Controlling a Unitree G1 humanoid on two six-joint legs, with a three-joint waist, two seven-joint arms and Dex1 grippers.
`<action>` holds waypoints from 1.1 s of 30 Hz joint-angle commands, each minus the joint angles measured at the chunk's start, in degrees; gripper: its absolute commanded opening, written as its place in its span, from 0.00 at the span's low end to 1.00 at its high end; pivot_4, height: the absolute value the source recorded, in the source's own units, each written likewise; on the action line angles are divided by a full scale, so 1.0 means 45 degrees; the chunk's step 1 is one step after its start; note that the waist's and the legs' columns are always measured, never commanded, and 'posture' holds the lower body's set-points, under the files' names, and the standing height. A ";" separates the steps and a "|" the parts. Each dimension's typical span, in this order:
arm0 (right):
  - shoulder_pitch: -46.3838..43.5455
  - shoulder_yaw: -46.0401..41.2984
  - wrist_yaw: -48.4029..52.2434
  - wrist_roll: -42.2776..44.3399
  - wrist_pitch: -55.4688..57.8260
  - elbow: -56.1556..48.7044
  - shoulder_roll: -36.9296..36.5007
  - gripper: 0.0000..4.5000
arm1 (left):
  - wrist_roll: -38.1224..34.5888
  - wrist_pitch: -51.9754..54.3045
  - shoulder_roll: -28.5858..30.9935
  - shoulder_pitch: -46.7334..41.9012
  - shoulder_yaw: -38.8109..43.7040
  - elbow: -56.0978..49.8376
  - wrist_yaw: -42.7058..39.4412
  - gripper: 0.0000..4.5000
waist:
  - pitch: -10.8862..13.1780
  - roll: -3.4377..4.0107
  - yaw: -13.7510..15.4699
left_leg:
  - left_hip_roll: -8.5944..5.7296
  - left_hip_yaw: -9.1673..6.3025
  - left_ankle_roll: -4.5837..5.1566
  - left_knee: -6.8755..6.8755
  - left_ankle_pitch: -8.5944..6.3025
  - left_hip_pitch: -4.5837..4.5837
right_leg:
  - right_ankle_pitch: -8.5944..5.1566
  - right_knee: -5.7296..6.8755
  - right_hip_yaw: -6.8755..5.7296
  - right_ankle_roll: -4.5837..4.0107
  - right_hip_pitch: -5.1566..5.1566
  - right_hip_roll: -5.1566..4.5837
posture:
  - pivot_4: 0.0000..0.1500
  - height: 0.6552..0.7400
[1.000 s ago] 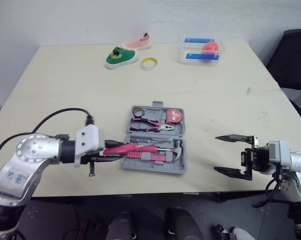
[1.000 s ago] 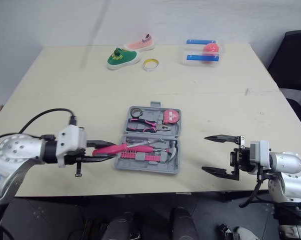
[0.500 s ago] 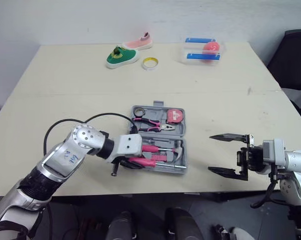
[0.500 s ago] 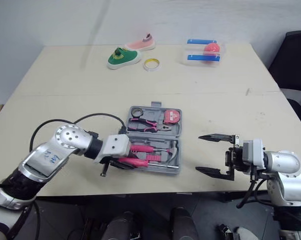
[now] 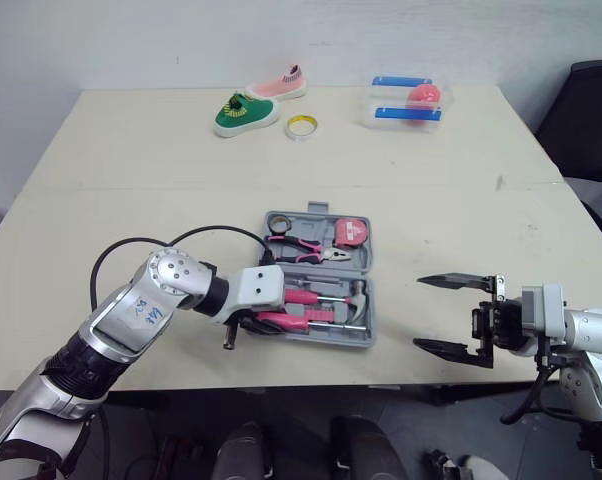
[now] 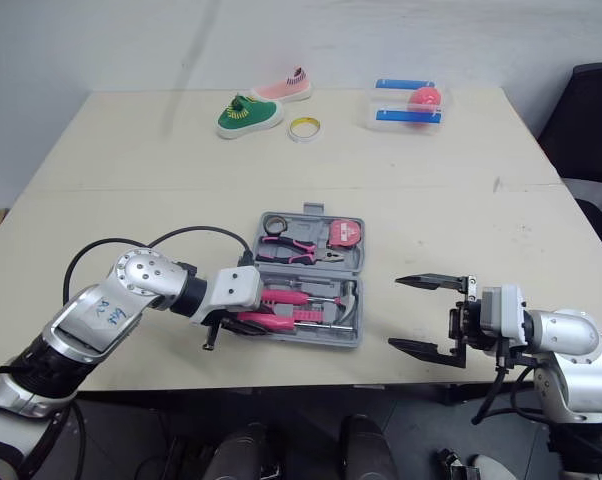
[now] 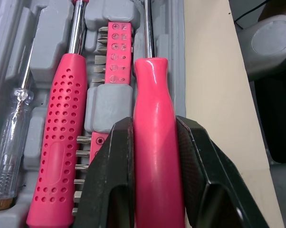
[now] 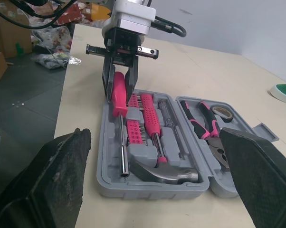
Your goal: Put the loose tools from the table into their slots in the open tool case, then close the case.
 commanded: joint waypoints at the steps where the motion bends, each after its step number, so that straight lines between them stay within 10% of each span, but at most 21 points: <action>1: 0.0098 -0.0398 -0.0015 0.0159 -0.0218 -0.0416 0.0085 1.00 | 0.0030 -0.0788 -0.0183 0.0030 0.0220 -0.0242 -0.0005 0.58 | 0.0000 -0.0001 0.0010 | 0.0000 0.0000 0.0000 0.0002 0.0000 0.0000 | 0.0000 0.0000 0.0001 0.0000 0.0001 -0.0001 | 1.00 1.00; 3: 0.0099 -0.0391 -0.0008 0.0157 -0.0222 -0.0403 0.0100 1.00 | 0.0205 -0.1468 -0.0323 0.0047 0.0299 -0.0063 0.0097 0.76 | 0.0000 0.0000 0.0010 | 0.0001 -0.0001 0.0002 0.0013 -0.0001 -0.0001 | 0.0000 0.0005 0.0005 0.0000 0.0003 -0.0001 | 1.00 1.00; 11: 0.0149 -0.0420 -0.0009 0.0152 -0.0199 -0.0374 0.0079 1.00 | -0.1762 -0.3457 -0.1455 0.0864 0.2371 0.0412 -0.0092 0.76 | 0.0000 0.0000 0.0017 | 0.0007 -0.0002 0.0003 0.0026 -0.0002 -0.0001 | 0.0000 0.0016 0.0019 0.0000 0.0003 -0.0007 | 1.00 1.00; 21: 0.0112 -0.0456 -0.0117 0.0040 -0.0292 -0.0167 0.0165 1.00 | -0.1580 -0.4571 -0.2602 0.2262 0.2363 0.1793 0.0306 0.00 | -0.0001 0.0002 0.0021 | 0.0005 -0.0002 0.0009 0.0046 -0.0006 0.0003 | 0.0001 0.0027 0.0001 0.0002 0.0015 -0.0008 | 1.00 1.00; 33: 0.0074 -0.0259 -0.0711 -0.0121 -0.0040 -0.0544 0.0184 1.00 | 0.0276 -0.5460 -0.2931 0.2976 0.1321 0.3505 0.1154 0.00 | -0.0010 0.0012 0.0216 | 0.0005 -0.0001 0.0015 0.0047 -0.0012 0.0018 | 0.0002 0.0031 0.0004 0.0002 0.0024 -0.0033 | 1.00 1.00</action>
